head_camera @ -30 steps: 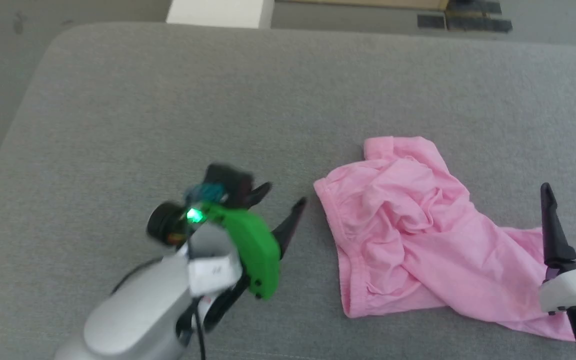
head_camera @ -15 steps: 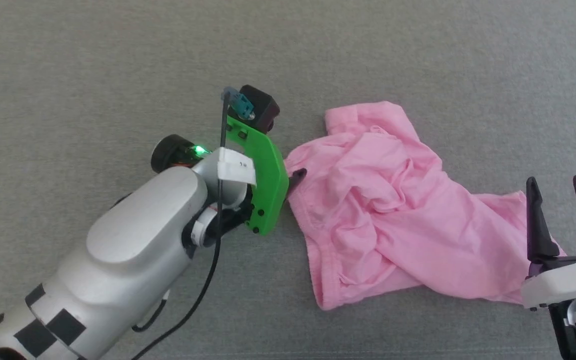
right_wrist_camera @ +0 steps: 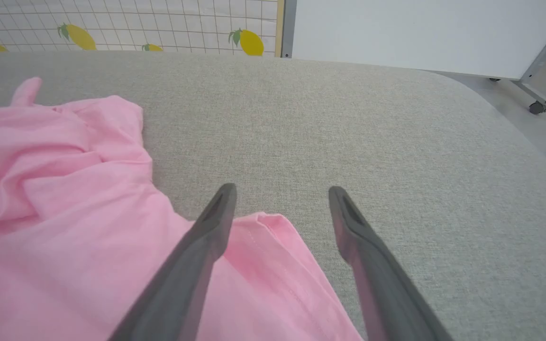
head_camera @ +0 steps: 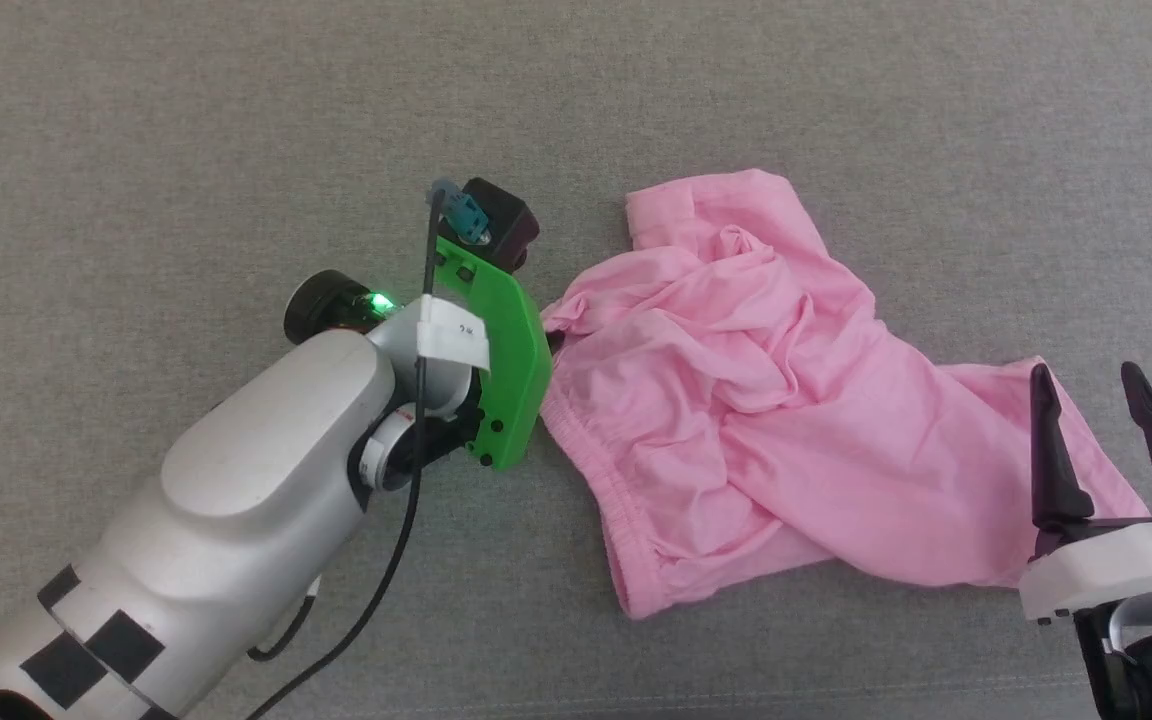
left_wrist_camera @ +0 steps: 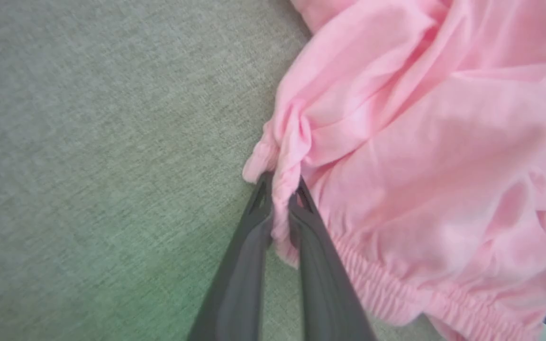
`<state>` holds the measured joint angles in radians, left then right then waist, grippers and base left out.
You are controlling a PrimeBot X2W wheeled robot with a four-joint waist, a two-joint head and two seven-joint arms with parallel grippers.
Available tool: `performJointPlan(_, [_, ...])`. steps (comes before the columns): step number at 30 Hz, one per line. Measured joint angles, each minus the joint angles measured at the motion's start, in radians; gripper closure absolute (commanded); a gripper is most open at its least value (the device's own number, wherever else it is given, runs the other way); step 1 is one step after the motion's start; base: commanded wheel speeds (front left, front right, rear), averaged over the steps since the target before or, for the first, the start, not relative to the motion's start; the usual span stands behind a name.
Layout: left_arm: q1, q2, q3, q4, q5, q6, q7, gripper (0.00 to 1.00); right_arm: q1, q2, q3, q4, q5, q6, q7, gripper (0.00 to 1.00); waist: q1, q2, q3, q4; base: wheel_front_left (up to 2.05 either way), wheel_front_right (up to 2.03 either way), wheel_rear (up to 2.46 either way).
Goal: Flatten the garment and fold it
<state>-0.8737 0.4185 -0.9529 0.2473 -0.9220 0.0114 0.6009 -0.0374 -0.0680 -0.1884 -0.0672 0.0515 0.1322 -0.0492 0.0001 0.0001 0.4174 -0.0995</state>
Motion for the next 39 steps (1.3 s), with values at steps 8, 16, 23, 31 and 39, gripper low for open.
performJointPlan(8, [0.007, 0.004, 0.069, -0.05, 0.027, 0.068, -0.157, 1.0, 0.0, 0.0, 0.012, 0.016, -0.001, 0.0, 0.015, 0.0, 0.0, 0.0, -0.064, 0.031, 0.0, 0.0, 0.0])
performJointPlan(16, [0.005, 0.091, 0.184, -0.184, 0.028, 0.152, -0.215, 1.0, 0.0, -0.002, 0.031, 0.029, 0.003, 0.0, 0.032, 0.0, -0.0001, 0.0, -0.151, 0.055, 0.0, 0.0, 0.0])
performJointPlan(23, [-0.019, 0.195, 0.251, -0.184, 0.023, 0.189, -0.181, 1.0, -0.001, 0.001, 0.063, 0.038, 0.012, 0.0, 0.031, 0.0, -0.0001, 0.0, -0.171, 0.045, 0.0, 0.0, 0.0])
performJointPlan(31, [-0.029, 0.261, 0.266, 0.016, 0.04, 0.213, -0.18, 0.0, -0.014, 0.011, 0.083, 0.067, 0.019, 0.0, 0.016, 0.0, -0.0001, 0.0, -0.134, 0.002, 0.0, 0.0, 0.0])
performJointPlan(39, [-0.021, 0.244, 0.27, 0.076, 0.091, 0.187, -0.375, 0.0, -0.014, 0.013, 0.085, 0.08, 0.018, 0.0, 0.014, 0.0, -0.0001, -0.0001, -0.117, 0.009, 0.0, 0.0, 0.0])
